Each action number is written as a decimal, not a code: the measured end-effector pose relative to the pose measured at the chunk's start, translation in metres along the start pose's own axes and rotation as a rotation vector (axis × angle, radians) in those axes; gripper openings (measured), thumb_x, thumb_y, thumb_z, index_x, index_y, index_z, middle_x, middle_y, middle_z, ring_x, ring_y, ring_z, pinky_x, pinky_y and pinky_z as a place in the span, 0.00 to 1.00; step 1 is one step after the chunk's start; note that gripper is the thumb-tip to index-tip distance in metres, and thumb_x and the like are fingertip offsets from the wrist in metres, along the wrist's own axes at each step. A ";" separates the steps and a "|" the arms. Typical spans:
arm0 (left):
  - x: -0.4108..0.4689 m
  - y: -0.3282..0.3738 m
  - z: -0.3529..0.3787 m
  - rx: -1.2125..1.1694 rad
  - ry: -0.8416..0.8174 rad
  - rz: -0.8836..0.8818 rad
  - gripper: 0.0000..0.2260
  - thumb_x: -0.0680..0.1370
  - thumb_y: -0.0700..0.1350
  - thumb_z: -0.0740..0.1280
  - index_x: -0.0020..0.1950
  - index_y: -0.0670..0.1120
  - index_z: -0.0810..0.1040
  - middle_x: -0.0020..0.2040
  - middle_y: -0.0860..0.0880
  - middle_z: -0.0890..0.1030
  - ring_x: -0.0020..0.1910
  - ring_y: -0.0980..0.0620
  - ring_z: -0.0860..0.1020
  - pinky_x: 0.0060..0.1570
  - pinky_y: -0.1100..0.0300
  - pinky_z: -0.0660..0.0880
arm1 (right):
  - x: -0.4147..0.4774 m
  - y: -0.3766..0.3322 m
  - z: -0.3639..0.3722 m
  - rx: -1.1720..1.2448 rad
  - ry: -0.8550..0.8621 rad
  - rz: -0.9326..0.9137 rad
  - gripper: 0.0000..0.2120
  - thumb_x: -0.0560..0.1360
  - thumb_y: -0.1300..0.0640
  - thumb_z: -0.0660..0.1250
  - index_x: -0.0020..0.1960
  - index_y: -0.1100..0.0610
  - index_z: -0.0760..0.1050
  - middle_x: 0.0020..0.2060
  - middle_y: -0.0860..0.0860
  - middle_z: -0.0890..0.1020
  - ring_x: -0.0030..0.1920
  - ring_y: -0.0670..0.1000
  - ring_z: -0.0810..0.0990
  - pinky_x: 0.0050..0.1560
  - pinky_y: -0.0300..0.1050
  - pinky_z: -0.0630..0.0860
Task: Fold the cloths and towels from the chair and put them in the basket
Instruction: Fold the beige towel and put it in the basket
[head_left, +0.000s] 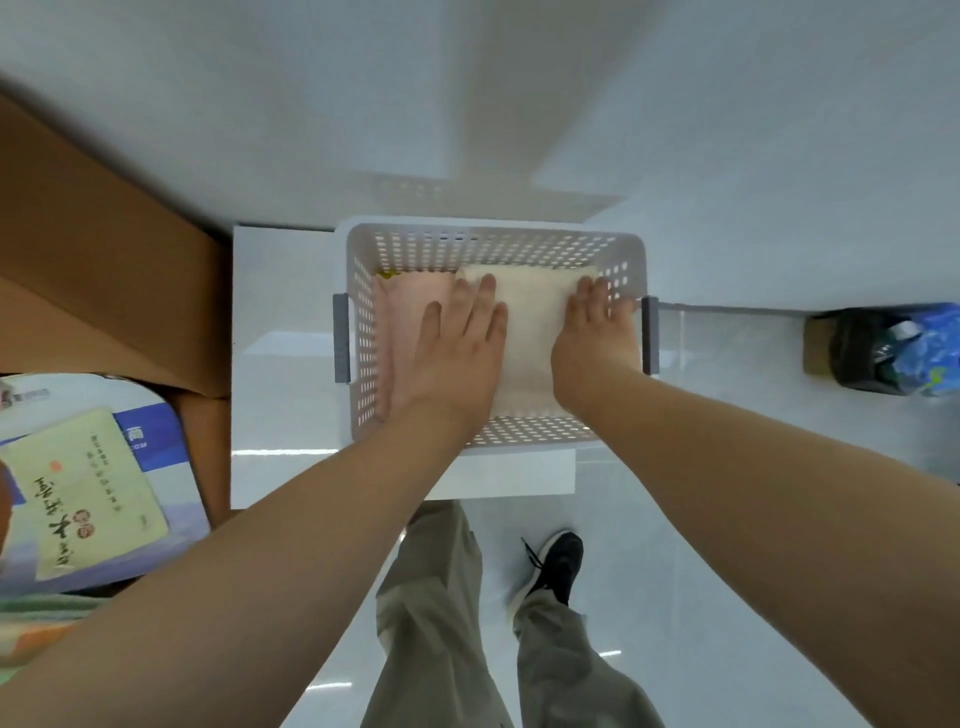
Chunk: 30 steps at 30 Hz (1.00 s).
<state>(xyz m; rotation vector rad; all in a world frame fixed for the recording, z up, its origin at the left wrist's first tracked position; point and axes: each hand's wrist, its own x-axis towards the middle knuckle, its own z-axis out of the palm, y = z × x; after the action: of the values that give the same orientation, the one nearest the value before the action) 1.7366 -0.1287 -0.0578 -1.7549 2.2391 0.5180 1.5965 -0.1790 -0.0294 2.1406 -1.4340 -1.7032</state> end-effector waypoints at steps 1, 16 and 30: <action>0.004 0.001 0.001 0.033 -0.041 0.025 0.42 0.76 0.48 0.69 0.81 0.43 0.46 0.80 0.40 0.40 0.78 0.36 0.41 0.76 0.39 0.48 | 0.003 -0.001 0.001 -0.018 -0.006 -0.007 0.38 0.80 0.50 0.57 0.80 0.66 0.44 0.78 0.69 0.43 0.78 0.70 0.43 0.74 0.68 0.49; 0.017 0.007 -0.005 0.086 -0.243 0.012 0.39 0.80 0.47 0.64 0.81 0.41 0.42 0.80 0.37 0.39 0.78 0.35 0.38 0.76 0.39 0.42 | 0.009 0.001 0.000 0.086 0.000 -0.132 0.38 0.79 0.53 0.61 0.78 0.71 0.46 0.77 0.71 0.46 0.78 0.70 0.43 0.77 0.67 0.41; -0.097 0.049 -0.170 -0.199 -0.209 -0.025 0.17 0.80 0.49 0.63 0.68 0.47 0.74 0.65 0.47 0.76 0.63 0.45 0.74 0.62 0.50 0.73 | -0.191 0.110 -0.016 0.972 0.236 -0.138 0.19 0.79 0.58 0.59 0.69 0.59 0.68 0.71 0.60 0.68 0.70 0.60 0.68 0.65 0.54 0.71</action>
<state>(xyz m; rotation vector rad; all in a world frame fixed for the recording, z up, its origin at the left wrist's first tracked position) 1.7163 -0.1046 0.1420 -1.7261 2.0796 0.9013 1.5485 -0.1208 0.1779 2.7580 -2.3796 -0.7356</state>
